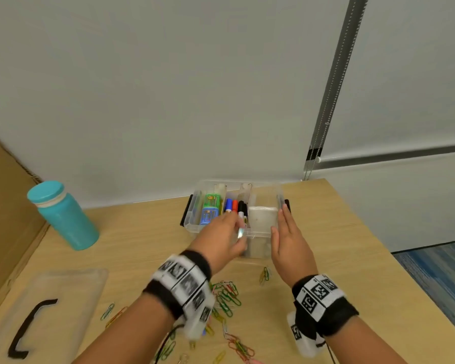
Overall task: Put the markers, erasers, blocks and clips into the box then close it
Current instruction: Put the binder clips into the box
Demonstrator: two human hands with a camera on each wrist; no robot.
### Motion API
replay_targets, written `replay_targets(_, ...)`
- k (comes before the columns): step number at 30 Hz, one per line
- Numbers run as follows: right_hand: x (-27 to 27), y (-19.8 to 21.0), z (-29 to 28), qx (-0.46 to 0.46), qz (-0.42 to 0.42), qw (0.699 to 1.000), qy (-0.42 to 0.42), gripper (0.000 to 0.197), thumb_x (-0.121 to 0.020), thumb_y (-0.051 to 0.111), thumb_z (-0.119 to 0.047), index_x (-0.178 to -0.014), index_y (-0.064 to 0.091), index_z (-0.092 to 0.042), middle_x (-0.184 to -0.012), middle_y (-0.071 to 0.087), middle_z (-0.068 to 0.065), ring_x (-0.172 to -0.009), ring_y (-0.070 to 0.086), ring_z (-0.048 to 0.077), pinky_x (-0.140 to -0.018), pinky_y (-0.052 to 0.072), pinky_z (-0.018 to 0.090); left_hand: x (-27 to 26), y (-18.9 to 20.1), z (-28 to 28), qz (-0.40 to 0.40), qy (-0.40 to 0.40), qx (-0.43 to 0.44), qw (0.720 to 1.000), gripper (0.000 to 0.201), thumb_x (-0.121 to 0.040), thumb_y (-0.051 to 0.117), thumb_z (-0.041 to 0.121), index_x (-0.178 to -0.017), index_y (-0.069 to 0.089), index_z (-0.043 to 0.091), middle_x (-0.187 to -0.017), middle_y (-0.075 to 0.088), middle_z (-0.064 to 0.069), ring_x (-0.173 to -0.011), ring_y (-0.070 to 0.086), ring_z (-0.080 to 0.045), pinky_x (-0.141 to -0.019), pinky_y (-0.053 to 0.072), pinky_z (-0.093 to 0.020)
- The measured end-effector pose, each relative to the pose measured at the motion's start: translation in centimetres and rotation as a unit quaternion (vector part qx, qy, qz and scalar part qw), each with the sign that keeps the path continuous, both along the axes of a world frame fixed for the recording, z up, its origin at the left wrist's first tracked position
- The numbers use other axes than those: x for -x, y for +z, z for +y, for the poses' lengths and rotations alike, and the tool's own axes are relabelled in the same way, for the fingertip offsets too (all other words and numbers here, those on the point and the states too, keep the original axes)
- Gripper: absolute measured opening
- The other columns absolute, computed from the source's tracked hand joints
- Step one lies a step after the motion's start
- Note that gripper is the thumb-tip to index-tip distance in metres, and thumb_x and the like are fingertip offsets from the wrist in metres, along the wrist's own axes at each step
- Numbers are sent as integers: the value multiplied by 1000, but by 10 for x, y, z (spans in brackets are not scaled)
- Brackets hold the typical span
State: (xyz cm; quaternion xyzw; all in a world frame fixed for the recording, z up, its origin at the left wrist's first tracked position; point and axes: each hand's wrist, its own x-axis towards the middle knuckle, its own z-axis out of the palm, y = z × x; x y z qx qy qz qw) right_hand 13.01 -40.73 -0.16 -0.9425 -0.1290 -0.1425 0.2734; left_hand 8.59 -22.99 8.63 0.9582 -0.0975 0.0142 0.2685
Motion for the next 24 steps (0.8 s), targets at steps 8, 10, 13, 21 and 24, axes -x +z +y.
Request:
replay_targets(8,2,1,2,18,-5,1000,-19,65,-96,9,-43,-148,29,-11,-159,18,2,-130,47,16,-105,42,31,-129,15,-60,-10,24,-119,993,31,-90,56,16,-119,53,5,-123,55,-13,-114,53,-29,-95,44,-37)
replay_targets(10,2,0,3,18,-4,1000,-22,64,-97,10,-43,-148,30,-11,-159,19,2,-131,45,16,-106,41,30,-142,11,-65,35,15,-166,985,36,-92,54,16,-125,51,4,-127,54,-14,-117,53,-31,-98,45,-37)
replay_targets(13,2,-1,3,20,-4,1000,-21,62,-98,11,-42,-148,31,-11,-158,20,2,-130,46,16,-105,42,31,-148,5,-67,113,-16,-249,962,41,-92,52,8,-134,49,8,-136,53,-12,-124,51,-29,-104,43,-36)
replay_targets(21,1,-2,2,31,-14,999,-25,63,-97,11,-41,-147,32,-11,-159,19,3,-122,53,18,-100,44,30,-112,16,-37,42,-23,-100,994,41,-93,43,8,-131,52,23,-135,56,-1,-122,53,-19,-103,44,-34)
replay_targets(24,1,-4,1,26,-11,999,-22,63,-97,10,-42,-148,30,-10,-159,18,3,-121,53,21,-99,46,34,-70,24,-14,-3,-36,-36,999,33,-95,46,14,-125,56,21,-127,57,2,-114,56,-15,-97,47,-32)
